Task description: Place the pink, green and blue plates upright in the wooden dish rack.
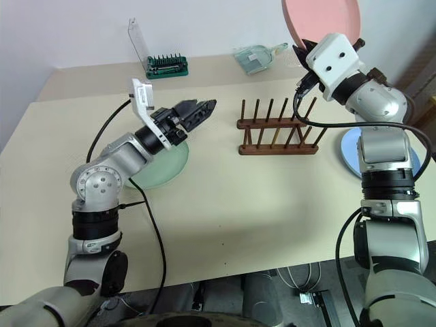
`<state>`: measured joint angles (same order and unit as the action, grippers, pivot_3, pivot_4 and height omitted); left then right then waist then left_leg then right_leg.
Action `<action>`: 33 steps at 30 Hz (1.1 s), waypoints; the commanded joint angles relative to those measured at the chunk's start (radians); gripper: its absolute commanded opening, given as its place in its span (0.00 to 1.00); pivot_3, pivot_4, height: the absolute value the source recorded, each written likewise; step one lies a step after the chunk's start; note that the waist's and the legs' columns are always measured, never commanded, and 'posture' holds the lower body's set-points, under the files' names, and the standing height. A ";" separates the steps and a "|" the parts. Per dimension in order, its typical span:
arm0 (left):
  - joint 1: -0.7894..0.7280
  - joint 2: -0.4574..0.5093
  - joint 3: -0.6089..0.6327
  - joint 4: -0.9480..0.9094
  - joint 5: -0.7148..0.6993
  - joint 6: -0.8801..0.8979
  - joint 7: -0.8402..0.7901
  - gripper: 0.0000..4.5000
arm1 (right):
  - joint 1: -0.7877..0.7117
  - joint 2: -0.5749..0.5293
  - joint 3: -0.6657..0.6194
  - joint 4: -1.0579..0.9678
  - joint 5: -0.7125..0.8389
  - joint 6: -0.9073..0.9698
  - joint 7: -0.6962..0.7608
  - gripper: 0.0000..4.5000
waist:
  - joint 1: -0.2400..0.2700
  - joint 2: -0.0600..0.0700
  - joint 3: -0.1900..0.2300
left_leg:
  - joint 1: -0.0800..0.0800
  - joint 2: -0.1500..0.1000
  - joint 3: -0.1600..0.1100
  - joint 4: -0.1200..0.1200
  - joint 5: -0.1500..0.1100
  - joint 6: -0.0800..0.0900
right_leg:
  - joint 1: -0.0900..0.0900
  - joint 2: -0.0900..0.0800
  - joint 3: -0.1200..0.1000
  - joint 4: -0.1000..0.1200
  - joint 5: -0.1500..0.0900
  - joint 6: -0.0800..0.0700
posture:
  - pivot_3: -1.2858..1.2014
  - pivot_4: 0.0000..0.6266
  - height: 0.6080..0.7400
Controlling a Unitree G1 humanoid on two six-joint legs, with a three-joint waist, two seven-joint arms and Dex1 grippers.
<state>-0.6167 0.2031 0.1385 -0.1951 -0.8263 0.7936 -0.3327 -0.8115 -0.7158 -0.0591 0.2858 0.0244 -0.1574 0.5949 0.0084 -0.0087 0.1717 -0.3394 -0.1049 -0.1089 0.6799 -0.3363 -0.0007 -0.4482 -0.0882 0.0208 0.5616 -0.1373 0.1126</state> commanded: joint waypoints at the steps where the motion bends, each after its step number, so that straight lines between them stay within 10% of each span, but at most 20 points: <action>1: -0.025 0.033 0.016 -0.005 0.032 -0.050 -0.028 0.99 | 0.003 -0.006 -0.049 -0.044 0.028 0.012 -0.013 0.00 | 0.003 0.000 0.000 | 0.000 0.000 0.000 0.000 0.000 0.000 | 0.000 0.000 0.000 0.000 0.000 0.000 | 0.52 0.24 1.00; 16: -0.133 0.102 -0.064 0.132 0.189 -0.272 -0.306 0.99 | 0.053 0.052 -0.133 -0.197 0.218 0.182 0.000 0.00 | 0.002 0.000 0.000 | 0.000 0.000 0.000 0.000 0.000 0.000 | 0.000 0.000 0.000 0.000 0.000 0.000 | 0.52 0.24 1.00; 33: -0.132 0.220 -0.106 0.167 0.231 -0.362 -0.624 0.99 | 0.024 0.058 -0.441 -0.229 0.897 0.893 -0.064 0.00 | 0.003 0.001 0.000 | -0.001 0.000 -0.001 0.000 -0.002 0.003 | 0.000 0.000 0.000 0.000 0.000 0.000 | 0.52 0.24 1.00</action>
<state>-0.7488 0.4046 0.0168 0.0029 -0.5906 0.4464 -0.9312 -0.7718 -0.6247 -0.4456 0.0447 0.8747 0.7001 0.5378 0.0112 -0.0081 0.1719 -0.3399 -0.1045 -0.1094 0.6797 -0.3388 0.0038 -0.4484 -0.0885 0.0204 0.5613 -0.1373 0.1124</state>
